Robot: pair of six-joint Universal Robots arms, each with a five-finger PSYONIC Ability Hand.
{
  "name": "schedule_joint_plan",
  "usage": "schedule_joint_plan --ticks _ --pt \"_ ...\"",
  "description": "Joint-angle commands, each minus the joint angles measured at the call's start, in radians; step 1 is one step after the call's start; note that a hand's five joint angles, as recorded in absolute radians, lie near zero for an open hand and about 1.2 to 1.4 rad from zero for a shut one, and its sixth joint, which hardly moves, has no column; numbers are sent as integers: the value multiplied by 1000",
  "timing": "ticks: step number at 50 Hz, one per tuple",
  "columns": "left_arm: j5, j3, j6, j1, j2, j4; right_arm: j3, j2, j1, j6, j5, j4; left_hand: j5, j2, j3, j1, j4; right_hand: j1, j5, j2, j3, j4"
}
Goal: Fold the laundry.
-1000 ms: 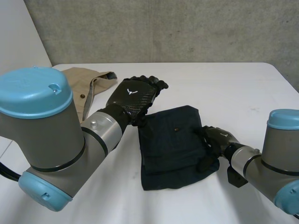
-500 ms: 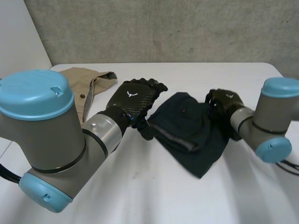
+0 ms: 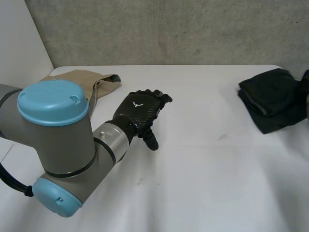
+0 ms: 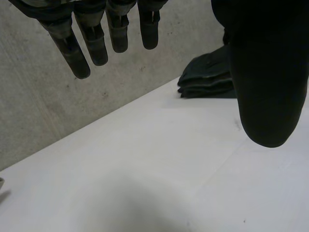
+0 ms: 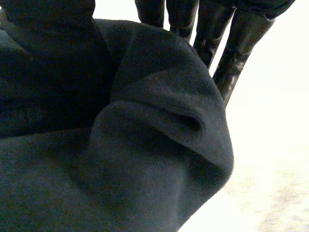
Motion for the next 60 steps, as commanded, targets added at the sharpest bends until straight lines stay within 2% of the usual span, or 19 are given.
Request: schedule_joint_plan --ticks 1,11,15,16,17,22,26,30,35,37,45,50,54,56,60 --pt "0 4 -24 4 -18 0 20 -7 -57 -94 41 -92 -3 4 -18 -2 -11 484 293 216 214 206" --pt "0 6 -24 4 -33 0 30 11 -63 -114 51 -97 -3 4 -18 -2 -11 484 293 216 214 206" --pt "-2 6 -24 4 -33 0 34 5 -62 -116 44 -26 -3 4 -18 -2 -11 476 286 208 206 198" --pt "-2 6 -24 4 -33 0 34 -4 -63 -116 33 17 -3 4 -18 -2 -11 -440 -630 -708 -710 -717" --pt "-2 6 -24 4 -33 0 33 -13 -63 -114 24 38 -3 4 -18 -2 -11 -738 -928 -1006 -1008 -1016" --pt "-3 6 -24 2 -25 -2 68 -111 -65 -119 -27 169 -3 4 -18 -2 -11 -738 -928 -1006 -1008 -1016" --pt "-3 4 -23 1 -16 -5 171 -205 -66 -154 -62 264 -3 4 -18 -2 -11 -738 -928 -1006 -1008 -1016" --pt "-3 6 -23 1 10 -8 293 -306 -77 -256 -18 285 -6 1 -21 -5 -14 -738 -928 -1006 -1008 -1016" --pt "-3 4 -23 7 70 -6 413 -439 -102 -453 137 256 -12 -5 -27 -11 -20 -738 -928 -1006 -1008 -1016" --pt "-3 4 -21 13 85 -6 430 -478 -100 -479 166 238 -15 -8 -30 -14 -22 -738 -928 -1006 -1008 -1016" --pt "5 4 -18 84 165 3 491 -660 -69 -478 168 166 -26 -19 -42 -26 -34 -738 -928 -1006 -1008 -1016" --pt "9 18 -9 171 173 35 582 -734 52 -412 102 98 -32 -25 -48 -32 -40 -738 -928 -1006 -1008 -1016" --pt "14 36 2 255 154 74 750 -814 170 -350 -10 37 -35 -28 -50 -34 -43 -738 -928 -1006 -1008 -1016" --pt "14 47 20 291 139 86 870 -871 245 -346 -103 2 -38 -31 -53 -37 -46 -738 -928 -1006 -1008 -1016" --pt "15 82 117 398 35 107 1039 -929 369 -349 -240 -34 -51 -44 -66 -50 -59 -738 -928 -1006 -1008 -1016"
